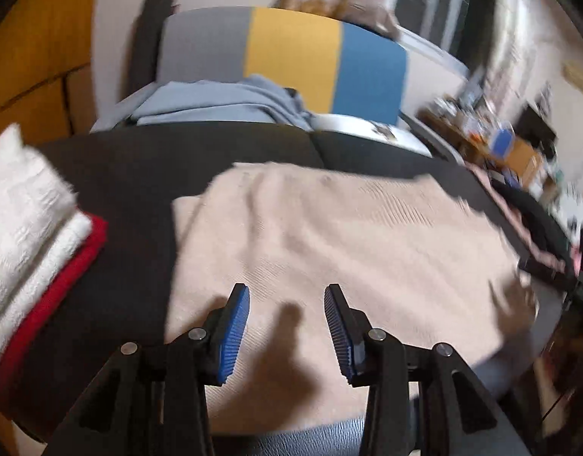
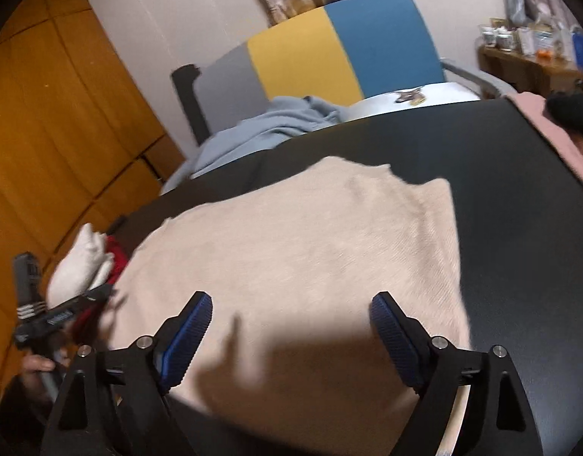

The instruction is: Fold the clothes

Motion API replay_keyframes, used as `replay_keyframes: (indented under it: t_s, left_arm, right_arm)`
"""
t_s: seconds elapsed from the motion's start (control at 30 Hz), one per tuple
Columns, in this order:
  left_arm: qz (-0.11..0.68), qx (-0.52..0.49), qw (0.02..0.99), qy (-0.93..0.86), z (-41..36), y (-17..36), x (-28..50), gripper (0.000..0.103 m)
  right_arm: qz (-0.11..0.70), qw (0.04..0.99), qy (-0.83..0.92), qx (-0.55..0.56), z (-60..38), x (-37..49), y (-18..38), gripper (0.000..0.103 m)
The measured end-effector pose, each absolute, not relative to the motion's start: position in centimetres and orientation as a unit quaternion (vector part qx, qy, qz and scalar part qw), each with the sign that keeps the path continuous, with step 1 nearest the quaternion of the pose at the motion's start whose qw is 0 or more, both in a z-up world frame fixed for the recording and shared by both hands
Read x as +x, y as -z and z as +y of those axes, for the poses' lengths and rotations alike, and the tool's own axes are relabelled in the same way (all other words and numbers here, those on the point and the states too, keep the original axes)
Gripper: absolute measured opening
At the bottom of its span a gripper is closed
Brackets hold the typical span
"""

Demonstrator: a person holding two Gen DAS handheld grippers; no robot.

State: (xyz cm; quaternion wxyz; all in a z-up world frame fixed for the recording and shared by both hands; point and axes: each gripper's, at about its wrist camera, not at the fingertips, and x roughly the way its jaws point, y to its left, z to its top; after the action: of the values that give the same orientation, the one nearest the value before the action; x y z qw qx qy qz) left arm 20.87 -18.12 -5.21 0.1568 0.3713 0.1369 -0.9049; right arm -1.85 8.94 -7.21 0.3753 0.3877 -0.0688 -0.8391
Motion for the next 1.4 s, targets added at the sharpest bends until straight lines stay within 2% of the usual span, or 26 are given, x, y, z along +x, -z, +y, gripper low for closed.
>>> replay_keyframes:
  t_s: [0.23, 0.33, 0.43, 0.53, 0.6, 0.8, 0.93, 1.07, 1.2, 1.3, 1.4]
  left_arm:
    - [0.087, 0.418, 0.18, 0.886, -17.2, 8.6, 21.1, 0.042]
    - [0.105, 0.413, 0.18, 0.886, -17.6, 9.0, 22.1, 0.042]
    - [0.099, 0.413, 0.183, 0.887, -17.4, 9.1, 22.9, 0.043]
    - [0.134, 0.405, 0.176, 0.887, -18.0, 8.7, 23.8, 0.042]
    - [0.166, 0.394, 0.161, 0.89, -18.8, 8.0, 23.9, 0.041]
    - [0.162, 0.379, 0.057, 0.909, -16.5, 6.0, 21.2, 0.041]
    - [0.142, 0.396, -0.039, 0.906, -12.0, 5.7, 16.9, 0.041]
    - [0.081, 0.412, -0.12, 0.9, -6.4, 6.0, 13.7, 0.041]
    - [0.02, 0.42, -0.169, 0.891, -1.9, 6.2, 11.6, 0.041]
    - [0.001, 0.415, -0.194, 0.889, -0.4, 6.0, 10.1, 0.041]
    - [-0.008, 0.409, -0.213, 0.887, 0.6, 5.6, 8.6, 0.041]
  right_arm:
    - [-0.016, 0.335, 0.835, 0.436, 10.1, 0.7, 10.0, 0.087]
    - [-0.022, 0.335, 0.838, 0.43, 10.7, 1.3, 10.4, 0.087]
    - [-0.041, 0.336, 0.833, 0.437, 11.0, 1.4, 10.4, 0.087]
    - [-0.077, 0.359, 0.817, 0.446, 12.2, 1.3, 10.1, 0.087]
    - [-0.131, 0.373, 0.803, 0.447, 14.0, 0.7, 9.6, 0.086]
    - [-0.163, 0.405, 0.781, 0.446, 17.8, -2.9, 9.2, 0.087]
    - [-0.223, 0.449, 0.732, 0.462, 18.5, -7.2, 10.6, 0.091]
    - [-0.258, 0.495, 0.67, 0.489, 17.2, -10.2, 12.1, 0.091]
    - [-0.22, 0.553, 0.597, 0.538, 15.2, -11.2, 12.1, 0.094]
    - [-0.177, 0.596, 0.518, 0.588, 13.8, -10.8, 12.3, 0.101]
    - [-0.127, 0.62, 0.458, 0.624, 12.4, -9.1, 12.4, 0.101]
